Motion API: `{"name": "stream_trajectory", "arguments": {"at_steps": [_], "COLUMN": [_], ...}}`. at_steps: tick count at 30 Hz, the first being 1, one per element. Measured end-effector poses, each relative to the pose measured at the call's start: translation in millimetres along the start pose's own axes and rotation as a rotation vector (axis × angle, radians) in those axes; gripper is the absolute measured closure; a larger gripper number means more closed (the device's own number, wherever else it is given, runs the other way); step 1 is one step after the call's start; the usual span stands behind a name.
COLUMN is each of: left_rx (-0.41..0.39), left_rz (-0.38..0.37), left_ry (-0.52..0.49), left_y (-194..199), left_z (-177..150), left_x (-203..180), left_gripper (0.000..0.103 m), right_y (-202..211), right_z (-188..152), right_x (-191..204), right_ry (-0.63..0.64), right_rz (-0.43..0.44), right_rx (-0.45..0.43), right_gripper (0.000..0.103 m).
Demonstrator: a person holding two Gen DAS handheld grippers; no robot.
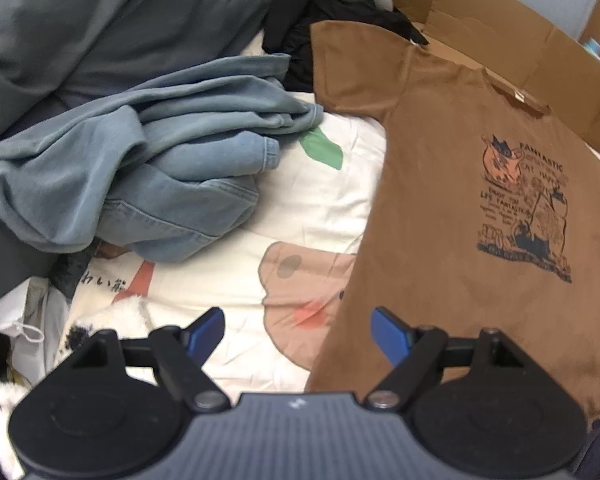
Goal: Fold clothes
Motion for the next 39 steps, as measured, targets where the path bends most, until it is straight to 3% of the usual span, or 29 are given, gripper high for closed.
{"name": "stream_trajectory", "arguments": {"at_steps": [5,9,15,16,18,29,39], "left_rx": [0.013,0.032,0.05,0.047,0.042,0.053,0.094], "left_rz": [-0.024,-0.031,-0.032,-0.032,-0.033,-0.069,-0.13], "left_ry": [0.034,0.082,0.077,0.073,0.069,0.046,0.095], "left_y": [-9.6,-16.8,-16.3,-15.2,-14.5,-43.7,-80.7], "left_z": [-1.8,-8.5,-13.2,-12.5,-10.4,-17.0,-24.5], "left_x": [2.9,8.2,10.1,10.3,10.4,11.0,32.3], "left_gripper": [0.021,0.021,0.021,0.021,0.021,0.021,0.037], "right_y": [-1.8,-4.9,-10.5,-11.3,-13.9,6.9,14.6], "right_z": [1.1,-2.7,3.7,3.9,3.1,-5.0,1.3], "right_x": [-13.8,-14.7,-20.7,-19.7,-17.6,-9.0,-2.6], "right_ry": [-0.148,-0.176,-0.276,-0.278,-0.281,-0.289,-0.277], "right_rz": [0.077,0.119,0.172,0.173,0.158,0.128,0.028], "right_rx": [0.005,0.046,0.036,0.035,0.042,0.024,0.033], "right_gripper": [0.07,0.07,0.07,0.076,0.101,0.102,0.102]}}
Point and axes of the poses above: each gripper's, at about its wrist camera, not at the fingertips, and y roughly against the way its jaws point, x to its left, z to its top, the point moved 6 cm from there along -y, roughly the way its jaws point, and after that the axes turned 8 degrees about -y, right-handed, at the moved point
